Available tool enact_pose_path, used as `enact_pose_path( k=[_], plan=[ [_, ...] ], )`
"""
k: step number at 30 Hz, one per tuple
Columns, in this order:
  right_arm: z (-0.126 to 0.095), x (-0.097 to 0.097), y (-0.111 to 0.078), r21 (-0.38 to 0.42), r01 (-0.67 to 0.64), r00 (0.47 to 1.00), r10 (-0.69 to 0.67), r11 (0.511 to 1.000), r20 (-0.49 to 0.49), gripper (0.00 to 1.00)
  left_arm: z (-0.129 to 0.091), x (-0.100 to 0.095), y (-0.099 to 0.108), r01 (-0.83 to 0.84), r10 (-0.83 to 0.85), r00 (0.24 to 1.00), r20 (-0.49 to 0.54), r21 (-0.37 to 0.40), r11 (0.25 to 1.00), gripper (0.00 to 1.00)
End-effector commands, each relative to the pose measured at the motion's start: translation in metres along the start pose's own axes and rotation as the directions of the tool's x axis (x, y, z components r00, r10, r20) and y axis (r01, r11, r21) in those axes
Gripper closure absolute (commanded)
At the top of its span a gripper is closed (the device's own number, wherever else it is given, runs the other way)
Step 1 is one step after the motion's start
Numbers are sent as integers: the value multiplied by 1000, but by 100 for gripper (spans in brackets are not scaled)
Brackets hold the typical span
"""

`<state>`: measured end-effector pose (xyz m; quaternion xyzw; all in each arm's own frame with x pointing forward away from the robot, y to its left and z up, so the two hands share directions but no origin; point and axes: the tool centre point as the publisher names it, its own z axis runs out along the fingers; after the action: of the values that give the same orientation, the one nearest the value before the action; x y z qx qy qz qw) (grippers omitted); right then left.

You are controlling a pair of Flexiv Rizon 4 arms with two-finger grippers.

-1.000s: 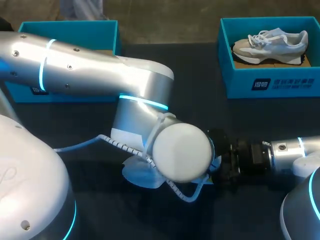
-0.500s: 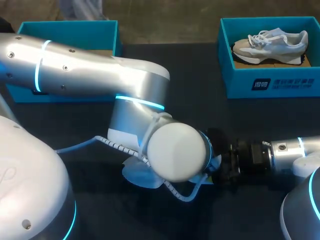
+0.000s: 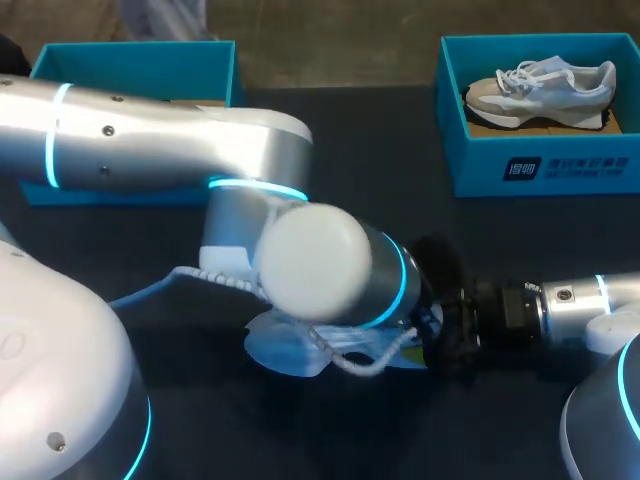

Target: Take the shoe out of the shoebox, open the shoe tongue, remove and reinsert the insole, then place the shoe into the shoebox

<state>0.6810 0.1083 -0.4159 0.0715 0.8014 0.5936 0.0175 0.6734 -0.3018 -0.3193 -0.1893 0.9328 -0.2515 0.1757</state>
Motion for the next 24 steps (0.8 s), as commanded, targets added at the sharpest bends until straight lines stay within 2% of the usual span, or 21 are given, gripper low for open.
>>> enact_pose_path(
  k=[1, 9, 15, 24],
  plan=[
    [1, 1, 1, 2, 0, 1000, 0, 1000, 2, 100, -18, -20, 5, 16, -11, 992, -128, 39, 999, 100],
    [1, 1, 1, 2, 0, 1000, 0, 1000, 2, 100, -39, -28, -18, 68, -29, 957, -290, 127, 990, 100],
    [1, 1, 1, 2, 0, 1000, 0, 1000, 2, 100, -56, -29, -38, 77, -11, 941, -339, 182, 980, 100],
    [1, 1, 1, 2, 0, 1000, 0, 1000, 2, 100, -84, -29, -78, 100, 30, 908, -418, 287, 953, 100]
  ],
)
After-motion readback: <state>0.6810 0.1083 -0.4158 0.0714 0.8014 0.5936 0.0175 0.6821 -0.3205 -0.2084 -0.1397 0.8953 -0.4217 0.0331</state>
